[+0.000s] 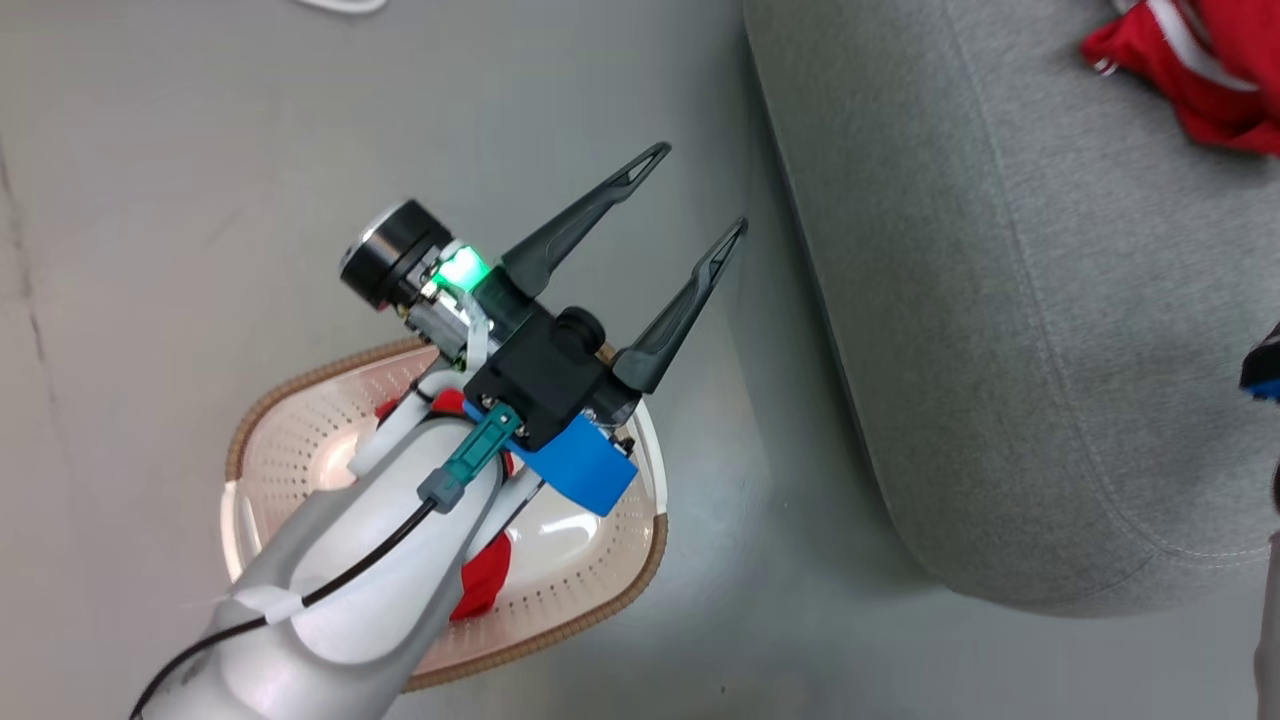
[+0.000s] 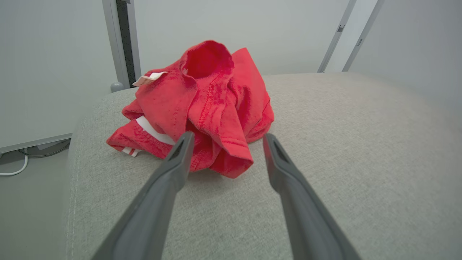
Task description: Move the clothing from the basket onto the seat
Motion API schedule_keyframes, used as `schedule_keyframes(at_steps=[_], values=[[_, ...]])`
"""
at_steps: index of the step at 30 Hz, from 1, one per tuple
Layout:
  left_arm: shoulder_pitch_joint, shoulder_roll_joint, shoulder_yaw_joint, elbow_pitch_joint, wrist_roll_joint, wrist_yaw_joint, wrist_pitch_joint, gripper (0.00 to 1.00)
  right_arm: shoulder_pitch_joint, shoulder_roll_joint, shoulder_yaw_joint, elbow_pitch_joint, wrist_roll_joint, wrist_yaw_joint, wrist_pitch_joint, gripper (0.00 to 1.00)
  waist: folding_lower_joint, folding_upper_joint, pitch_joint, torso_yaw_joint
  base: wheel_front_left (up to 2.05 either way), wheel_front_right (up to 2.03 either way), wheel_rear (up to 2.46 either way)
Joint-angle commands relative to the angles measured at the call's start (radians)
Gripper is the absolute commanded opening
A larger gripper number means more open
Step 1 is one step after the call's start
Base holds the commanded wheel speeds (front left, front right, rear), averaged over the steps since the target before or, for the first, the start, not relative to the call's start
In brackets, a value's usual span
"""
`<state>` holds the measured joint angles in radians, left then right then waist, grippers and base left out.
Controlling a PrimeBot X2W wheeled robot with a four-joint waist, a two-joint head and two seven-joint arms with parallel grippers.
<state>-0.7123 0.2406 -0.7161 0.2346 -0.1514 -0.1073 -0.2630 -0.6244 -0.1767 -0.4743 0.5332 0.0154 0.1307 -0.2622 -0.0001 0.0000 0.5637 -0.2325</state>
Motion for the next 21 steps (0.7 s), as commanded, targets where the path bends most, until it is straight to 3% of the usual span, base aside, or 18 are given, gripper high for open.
schedule_keyframes(at_steps=[1, 11, 21], values=[[0.014, -0.002, 0.008, 0.004, -0.004, 0.002, -0.003, 1.00, 0.018, 0.002, 0.001, -0.012, -0.002, 0.000, -0.004, 1.00, 0.0001, 0.0000, -0.057, -0.002, 0.00, 0.00, 0.00], [0.196, -0.028, 0.133, 0.004, -0.027, 0.044, -0.003, 1.00, 0.240, 0.055, 0.179, -0.236, 0.055, 0.000, -0.004, 1.00, 0.0001, 0.0000, -0.230, 0.066, 0.00, 0.00, 0.00], [0.339, -0.036, 0.339, -0.026, -0.032, 0.080, -0.003, 1.00, 0.319, 0.079, 0.362, -0.380, 0.074, 0.000, -0.004, 1.00, 0.0001, 0.0000, -0.344, 0.175, 0.00, 0.00, 0.00]])
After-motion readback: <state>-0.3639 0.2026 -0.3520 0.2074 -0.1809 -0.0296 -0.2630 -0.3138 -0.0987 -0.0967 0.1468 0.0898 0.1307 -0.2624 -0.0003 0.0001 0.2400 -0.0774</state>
